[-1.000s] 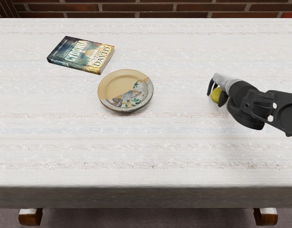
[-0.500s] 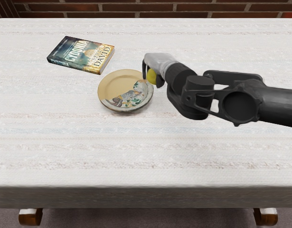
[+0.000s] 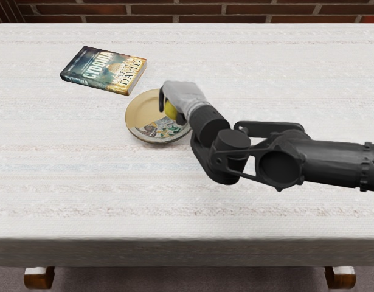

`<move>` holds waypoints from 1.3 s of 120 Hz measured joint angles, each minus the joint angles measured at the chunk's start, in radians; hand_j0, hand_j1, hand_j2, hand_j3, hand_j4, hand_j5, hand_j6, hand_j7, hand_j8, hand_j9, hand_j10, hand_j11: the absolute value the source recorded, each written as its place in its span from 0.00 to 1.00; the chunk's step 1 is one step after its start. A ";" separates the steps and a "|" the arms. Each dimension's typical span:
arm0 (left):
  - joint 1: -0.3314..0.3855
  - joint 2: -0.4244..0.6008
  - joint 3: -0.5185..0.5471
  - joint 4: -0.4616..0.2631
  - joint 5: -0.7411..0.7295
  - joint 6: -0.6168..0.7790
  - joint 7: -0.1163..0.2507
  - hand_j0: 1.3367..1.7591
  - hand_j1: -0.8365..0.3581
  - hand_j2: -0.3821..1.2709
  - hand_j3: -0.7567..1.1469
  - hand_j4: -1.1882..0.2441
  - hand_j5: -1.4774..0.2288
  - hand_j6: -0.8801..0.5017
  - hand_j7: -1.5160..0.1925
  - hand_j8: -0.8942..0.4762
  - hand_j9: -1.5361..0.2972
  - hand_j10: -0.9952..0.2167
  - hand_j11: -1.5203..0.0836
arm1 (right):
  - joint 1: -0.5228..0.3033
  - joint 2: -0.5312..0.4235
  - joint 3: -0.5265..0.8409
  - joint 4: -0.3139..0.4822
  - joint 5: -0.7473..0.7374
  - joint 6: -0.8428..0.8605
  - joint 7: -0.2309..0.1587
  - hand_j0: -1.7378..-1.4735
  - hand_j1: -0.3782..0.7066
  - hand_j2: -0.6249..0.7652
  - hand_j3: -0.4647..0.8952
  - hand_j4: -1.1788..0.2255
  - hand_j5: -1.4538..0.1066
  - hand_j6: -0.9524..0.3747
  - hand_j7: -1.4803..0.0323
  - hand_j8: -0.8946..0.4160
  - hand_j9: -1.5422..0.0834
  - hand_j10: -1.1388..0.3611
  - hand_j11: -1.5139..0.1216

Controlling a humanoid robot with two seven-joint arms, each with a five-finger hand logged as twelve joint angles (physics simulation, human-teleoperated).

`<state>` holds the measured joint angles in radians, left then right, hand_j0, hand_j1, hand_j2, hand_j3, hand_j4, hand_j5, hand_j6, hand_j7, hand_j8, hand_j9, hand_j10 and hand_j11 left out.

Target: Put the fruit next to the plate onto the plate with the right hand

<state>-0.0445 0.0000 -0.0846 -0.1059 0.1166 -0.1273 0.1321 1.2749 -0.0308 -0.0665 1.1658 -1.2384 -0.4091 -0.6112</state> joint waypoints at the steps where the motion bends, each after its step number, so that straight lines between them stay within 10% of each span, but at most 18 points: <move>1: 0.000 0.000 0.000 0.000 0.000 0.000 0.000 0.76 0.98 0.23 0.40 0.82 0.86 0.63 0.88 0.65 0.83 0.81 0.94 | -0.001 0.002 0.000 0.000 0.000 0.000 0.000 0.37 0.51 0.42 0.34 0.29 0.28 0.37 0.31 0.42 0.31 0.39 0.29; 20: 0.000 0.000 0.000 0.000 0.000 0.000 0.000 0.76 0.98 0.23 0.40 0.82 0.86 0.63 0.88 0.65 0.83 0.81 0.94 | -0.013 0.025 0.000 -0.013 -0.003 -0.013 0.000 0.37 0.50 0.41 0.34 0.30 0.30 0.36 0.33 0.41 0.32 0.39 0.30; 45: 0.000 0.000 0.000 0.000 0.000 0.000 0.000 0.76 0.98 0.23 0.40 0.82 0.86 0.63 0.88 0.65 0.83 0.81 0.94 | -0.018 0.030 0.011 -0.018 0.024 -0.045 0.000 0.33 0.21 0.43 0.34 0.64 0.69 0.58 0.73 0.58 0.71 0.61 0.69; 79: 0.000 0.000 0.000 0.000 0.000 0.000 0.000 0.76 0.98 0.23 0.40 0.82 0.86 0.63 0.88 0.65 0.83 0.81 0.94 | -0.026 0.007 0.227 0.009 0.308 0.069 0.000 0.31 0.07 0.45 0.34 0.79 0.87 0.68 0.92 0.65 0.89 0.72 0.87; 116: 0.000 0.000 0.000 0.000 0.000 0.000 0.000 0.76 0.98 0.23 0.40 0.82 0.86 0.63 0.88 0.65 0.83 0.81 0.94 | -0.110 -0.385 0.577 0.172 0.752 0.597 0.000 0.30 0.04 0.45 0.34 0.83 0.92 0.71 0.97 0.68 0.94 0.75 0.91; 156: 0.000 0.000 0.000 -0.003 0.001 -0.003 0.000 0.76 0.98 0.23 0.40 0.82 0.86 0.63 0.88 0.65 0.83 0.81 0.94 | -0.250 -0.920 0.632 0.179 1.255 1.001 0.000 0.30 0.03 0.45 0.34 0.84 0.93 0.72 0.98 0.68 0.95 0.76 0.92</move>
<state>-0.0445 0.0000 -0.0850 -0.1089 0.1177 -0.1300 0.1319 1.0246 -0.9510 0.5660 1.3445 0.0171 0.5919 -0.6109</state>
